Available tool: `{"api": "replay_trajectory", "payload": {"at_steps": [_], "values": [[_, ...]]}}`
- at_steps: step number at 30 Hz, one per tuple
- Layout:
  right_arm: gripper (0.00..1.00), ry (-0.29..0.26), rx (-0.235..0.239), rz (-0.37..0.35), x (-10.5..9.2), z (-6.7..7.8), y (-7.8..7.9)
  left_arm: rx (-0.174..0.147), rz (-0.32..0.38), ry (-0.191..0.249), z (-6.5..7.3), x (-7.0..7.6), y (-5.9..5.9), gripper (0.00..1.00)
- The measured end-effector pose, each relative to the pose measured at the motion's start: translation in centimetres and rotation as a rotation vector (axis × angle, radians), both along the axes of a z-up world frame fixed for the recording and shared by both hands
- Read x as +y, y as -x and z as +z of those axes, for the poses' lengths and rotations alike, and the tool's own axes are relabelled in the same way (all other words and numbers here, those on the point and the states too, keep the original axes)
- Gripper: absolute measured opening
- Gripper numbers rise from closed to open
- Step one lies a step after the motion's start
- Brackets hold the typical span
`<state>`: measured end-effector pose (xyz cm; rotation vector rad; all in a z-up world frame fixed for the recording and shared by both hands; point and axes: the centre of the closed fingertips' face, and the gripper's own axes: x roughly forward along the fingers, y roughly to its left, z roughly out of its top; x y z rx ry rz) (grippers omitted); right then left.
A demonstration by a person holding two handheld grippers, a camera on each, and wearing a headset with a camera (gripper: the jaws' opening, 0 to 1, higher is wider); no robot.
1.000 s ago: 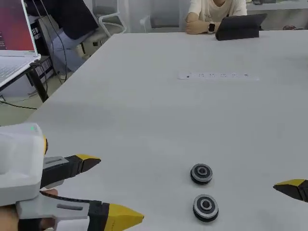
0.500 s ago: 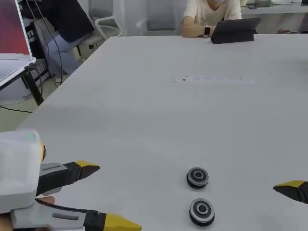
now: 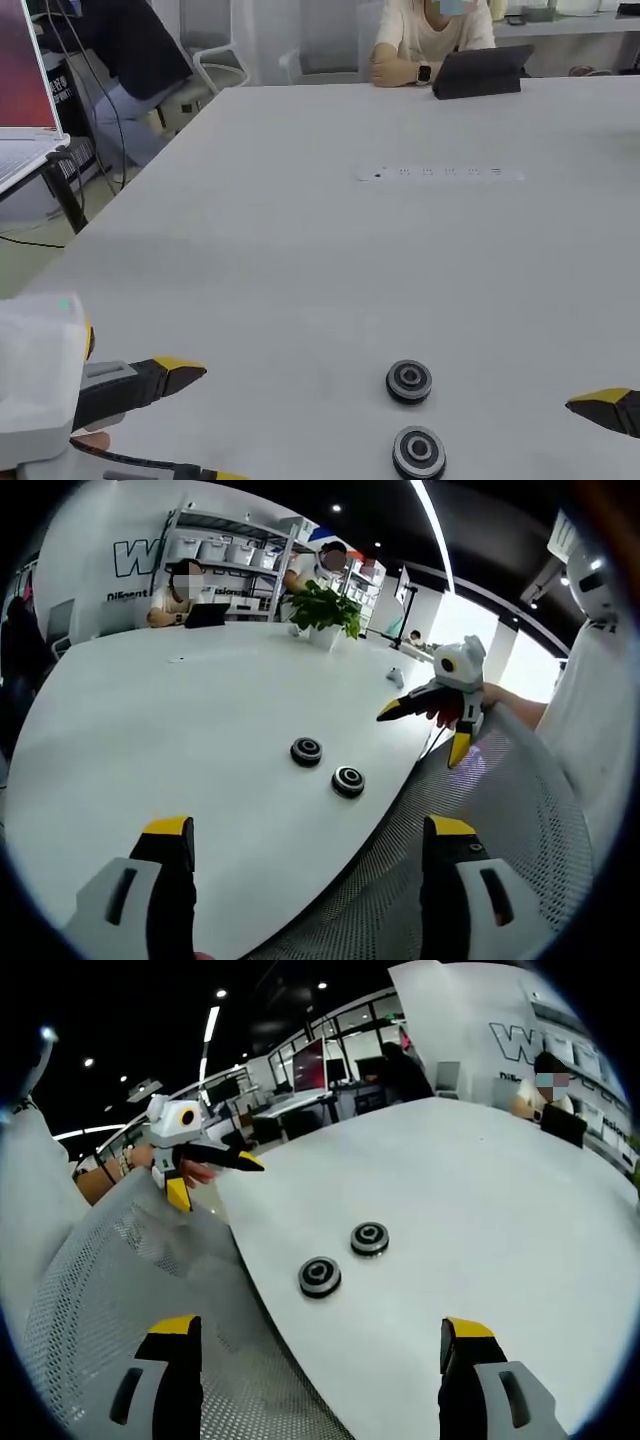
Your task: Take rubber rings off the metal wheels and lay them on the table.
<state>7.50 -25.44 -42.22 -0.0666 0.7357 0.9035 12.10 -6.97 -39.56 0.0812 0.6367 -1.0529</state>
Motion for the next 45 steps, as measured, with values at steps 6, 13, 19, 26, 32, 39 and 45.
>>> {"api": "replay_trajectory", "payload": {"at_steps": [6,13,19,26,32,39,45], "values": [[0.99,0.004,-0.001,0.003,0.0,0.0,0.1,-0.002,-0.002,0.001,0.0,0.0,0.0,0.93],[0.95,-0.003,-0.004,0.002,-0.1,0.1,0.0,-0.005,0.001,0.005,0.1,-0.1,0.0,0.92],[0.94,-0.006,-0.004,0.005,0.0,0.2,0.0,-0.008,-0.005,-0.002,0.1,0.0,0.1,0.92],[0.94,-0.011,-0.002,0.007,0.1,0.2,0.0,-0.02,-0.018,-0.011,0.4,-0.1,0.1,0.9],[0.94,-0.011,-0.001,0.005,0.0,0.3,-0.1,-0.028,-0.031,0.016,1.3,-0.4,0.0,0.88],[0.92,-0.007,-0.031,0.036,0.5,1.8,-0.8,-0.056,-0.084,0.022,3.0,-1.1,0.3,0.88],[0.93,0.022,-0.093,0.078,1.1,3.7,-2.2,-0.13,-0.093,0.001,4.5,-1.2,-0.4,0.84]]}}
